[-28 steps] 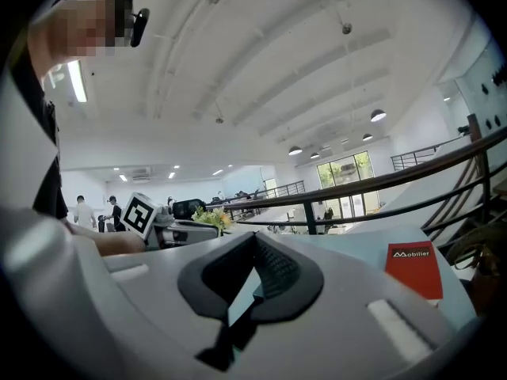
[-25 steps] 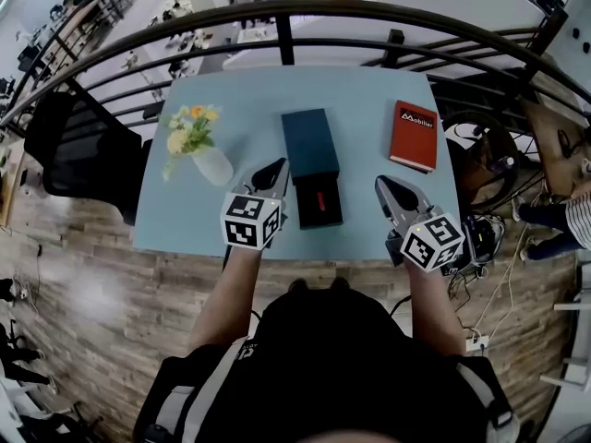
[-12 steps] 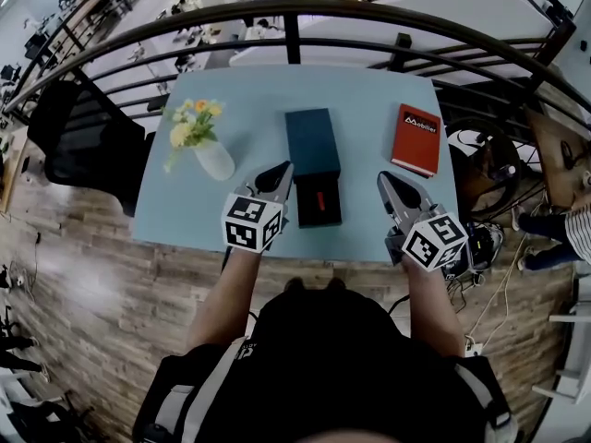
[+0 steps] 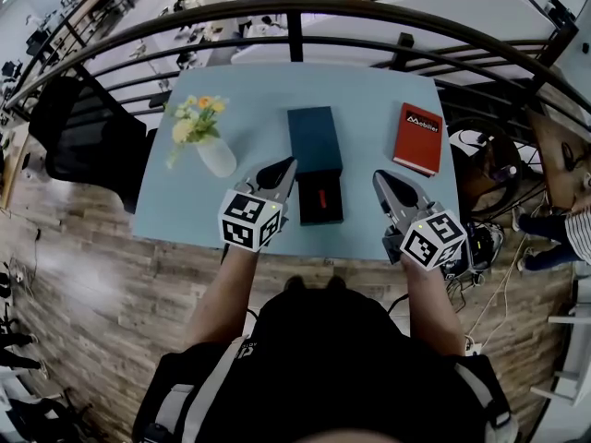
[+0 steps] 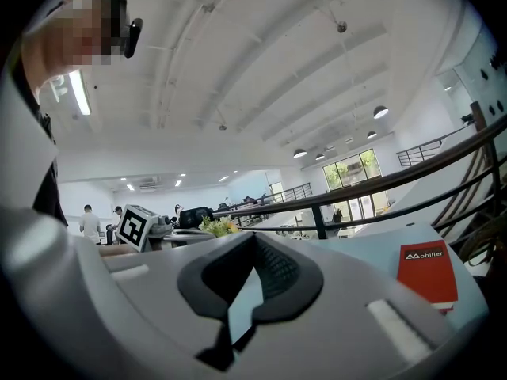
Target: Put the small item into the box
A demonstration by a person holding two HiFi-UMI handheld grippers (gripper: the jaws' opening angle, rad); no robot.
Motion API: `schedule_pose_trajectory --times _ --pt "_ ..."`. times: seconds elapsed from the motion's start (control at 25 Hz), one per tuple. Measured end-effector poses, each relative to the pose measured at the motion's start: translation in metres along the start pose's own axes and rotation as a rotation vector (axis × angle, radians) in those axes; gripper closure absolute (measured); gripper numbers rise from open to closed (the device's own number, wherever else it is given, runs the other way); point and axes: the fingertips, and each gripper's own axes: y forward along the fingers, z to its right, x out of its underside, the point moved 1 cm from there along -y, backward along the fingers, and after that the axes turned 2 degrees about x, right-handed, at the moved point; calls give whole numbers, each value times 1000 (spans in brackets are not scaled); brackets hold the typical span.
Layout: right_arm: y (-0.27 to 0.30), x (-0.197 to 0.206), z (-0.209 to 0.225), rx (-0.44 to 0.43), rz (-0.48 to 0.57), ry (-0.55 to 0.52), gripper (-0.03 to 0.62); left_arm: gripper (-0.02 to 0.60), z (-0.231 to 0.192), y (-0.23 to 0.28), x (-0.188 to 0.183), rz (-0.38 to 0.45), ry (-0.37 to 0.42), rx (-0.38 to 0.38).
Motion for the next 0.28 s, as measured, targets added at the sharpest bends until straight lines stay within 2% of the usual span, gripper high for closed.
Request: schedule_pose_trajectory --times 0.28 --pt "1 2 -3 -3 -4 -30 595 574 -7 -2 6 -4 -40 -9"
